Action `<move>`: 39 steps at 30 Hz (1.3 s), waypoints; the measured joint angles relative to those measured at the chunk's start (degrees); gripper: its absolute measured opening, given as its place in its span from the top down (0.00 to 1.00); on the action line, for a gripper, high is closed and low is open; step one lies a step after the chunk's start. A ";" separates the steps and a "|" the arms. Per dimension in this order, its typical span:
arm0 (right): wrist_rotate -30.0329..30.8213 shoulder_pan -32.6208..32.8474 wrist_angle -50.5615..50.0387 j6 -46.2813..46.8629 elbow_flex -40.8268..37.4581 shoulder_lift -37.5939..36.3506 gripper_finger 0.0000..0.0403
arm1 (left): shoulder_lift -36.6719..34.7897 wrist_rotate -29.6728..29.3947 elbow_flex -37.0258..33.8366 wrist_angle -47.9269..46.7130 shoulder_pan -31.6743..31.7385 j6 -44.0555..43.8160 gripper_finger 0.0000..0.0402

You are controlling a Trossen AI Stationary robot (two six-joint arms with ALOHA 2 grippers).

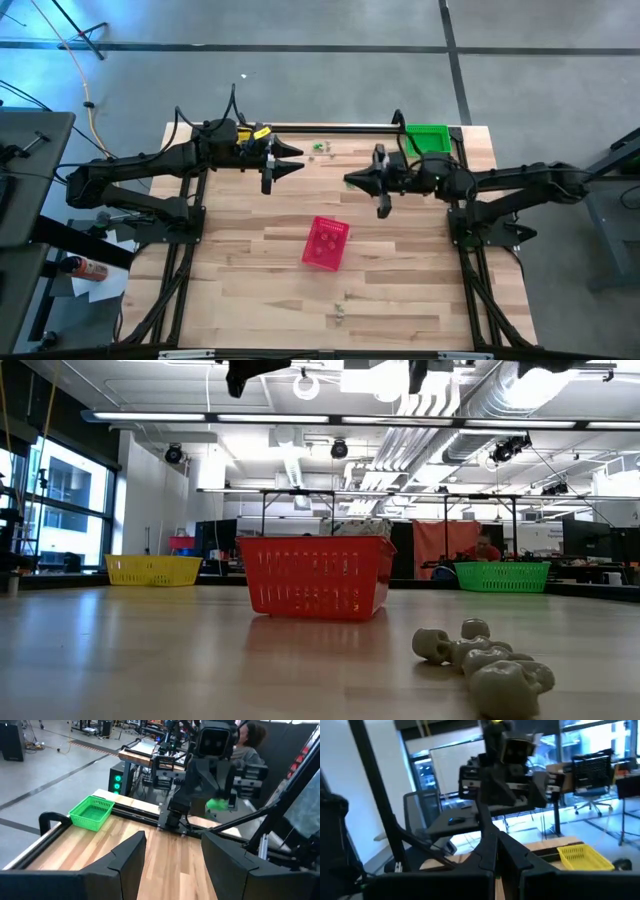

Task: Sort Halloween decoration
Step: Put the green skeleton toy into the yellow bin

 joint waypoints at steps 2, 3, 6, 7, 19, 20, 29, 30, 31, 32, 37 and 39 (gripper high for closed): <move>-2.04 -0.72 -0.14 -1.44 2.76 2.25 1.00 | -0.01 0.00 0.00 0.15 0.00 -2.22 0.55; -2.80 -1.06 -0.22 -2.19 3.91 3.12 1.00 | -0.02 0.00 0.00 0.17 0.00 -2.97 0.55; -3.52 -1.84 -0.28 -3.59 7.84 6.12 1.00 | -0.02 -0.01 0.00 0.77 0.00 -4.07 0.55; -3.53 -2.15 -0.76 -4.07 8.99 6.99 1.00 | 0.00 0.00 0.00 1.32 0.00 -4.13 0.55; -6.11 -3.37 -2.23 -11.15 21.73 15.79 1.00 | 0.33 2.05 0.00 5.25 -1.51 -4.35 0.55; -5.97 -3.46 -2.37 -11.69 21.99 15.86 1.00 | 0.37 2.79 0.00 5.99 -1.88 -4.37 0.55; -5.79 -3.57 -2.29 -14.64 25.01 16.61 1.00 | 1.58 4.64 0.11 17.46 -2.93 -8.12 0.55; -5.80 -3.50 -2.74 -15.16 25.28 16.86 1.00 | 2.24 4.70 0.06 18.28 -2.93 -8.89 0.55; -5.84 -3.46 -2.72 -15.59 26.02 17.58 1.00 | 3.21 4.70 0.04 19.63 -2.93 -9.27 0.55; -5.82 -3.46 -2.48 -16.20 26.77 18.22 1.00 | 3.99 4.71 0.04 20.28 -2.93 -9.24 0.55; -5.88 -3.46 -3.99 -16.49 28.26 19.01 1.00 | 5.32 4.92 0.02 21.44 -2.95 -10.28 0.55; -5.88 -3.53 -4.53 -16.44 28.26 19.01 1.00 | 5.19 4.92 0.00 21.41 -2.96 -10.28 0.55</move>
